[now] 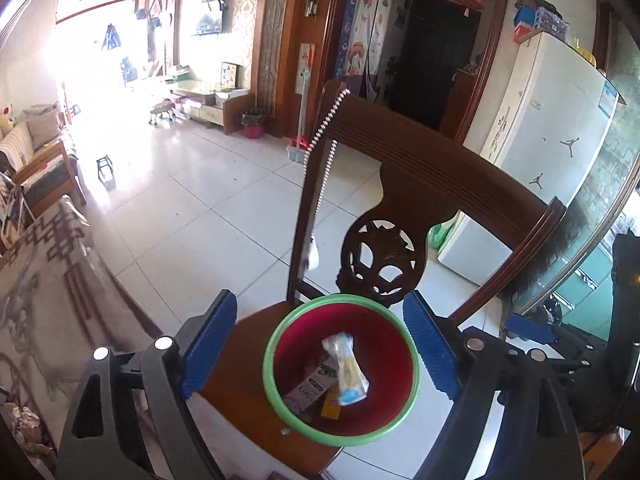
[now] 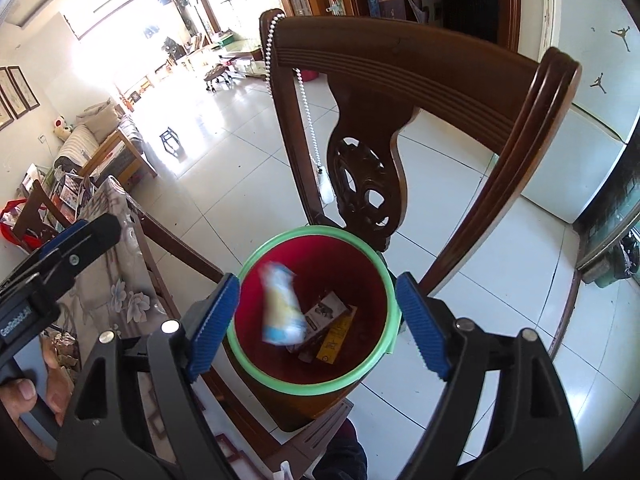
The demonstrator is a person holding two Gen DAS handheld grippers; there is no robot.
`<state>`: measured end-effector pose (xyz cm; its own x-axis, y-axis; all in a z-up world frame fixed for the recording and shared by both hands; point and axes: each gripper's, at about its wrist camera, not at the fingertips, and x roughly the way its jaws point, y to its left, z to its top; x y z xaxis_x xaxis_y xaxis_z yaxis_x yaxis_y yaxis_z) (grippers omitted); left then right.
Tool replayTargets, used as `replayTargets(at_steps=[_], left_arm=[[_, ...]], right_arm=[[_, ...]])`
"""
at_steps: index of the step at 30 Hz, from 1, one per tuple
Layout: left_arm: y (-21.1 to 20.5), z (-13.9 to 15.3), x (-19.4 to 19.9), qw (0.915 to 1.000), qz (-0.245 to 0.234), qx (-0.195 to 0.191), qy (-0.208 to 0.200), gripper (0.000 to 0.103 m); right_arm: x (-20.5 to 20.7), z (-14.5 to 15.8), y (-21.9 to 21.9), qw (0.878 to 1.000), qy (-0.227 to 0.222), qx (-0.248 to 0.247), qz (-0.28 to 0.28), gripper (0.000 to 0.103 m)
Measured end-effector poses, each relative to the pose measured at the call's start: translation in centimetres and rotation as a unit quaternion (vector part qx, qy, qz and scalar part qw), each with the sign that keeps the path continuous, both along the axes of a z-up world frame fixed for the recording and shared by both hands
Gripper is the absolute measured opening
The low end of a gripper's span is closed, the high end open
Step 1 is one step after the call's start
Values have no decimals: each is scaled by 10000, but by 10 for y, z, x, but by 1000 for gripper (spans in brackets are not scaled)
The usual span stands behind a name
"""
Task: Collect trash
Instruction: 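Move both tools back over the table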
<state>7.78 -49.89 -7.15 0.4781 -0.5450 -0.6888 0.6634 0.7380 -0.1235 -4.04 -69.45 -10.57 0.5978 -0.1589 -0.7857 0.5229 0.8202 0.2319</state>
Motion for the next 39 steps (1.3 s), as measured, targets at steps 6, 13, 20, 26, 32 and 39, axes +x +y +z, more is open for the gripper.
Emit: replayTargets(at_steps=[6,13,20,26,32,39], left_arm=[[71,43,-3,9973,650,-58,-332,83],[186,99,-14,9805,1743,-261,-871,88],[284,128,-32,9598,2531,-356,-1161,88],[353,134,-45,9448,2993,-407,-1267,88],[413,130,-57,9335,3327,-462,-1257,88],[476,115,-68,9226,3655,-374,-1174,88]], right_arm=[[18,18,40,9986,-260,-64,447,80],[51,51,121,9894,-670,-100,1287,82],[70,90,217,9703,-1100,-191,2145,85],[76,111,296,9523,-1313,-255,2743,86],[76,116,362,9384,-1343,-298,3170,87],[74,111,423,9266,-1237,-365,3532,90]])
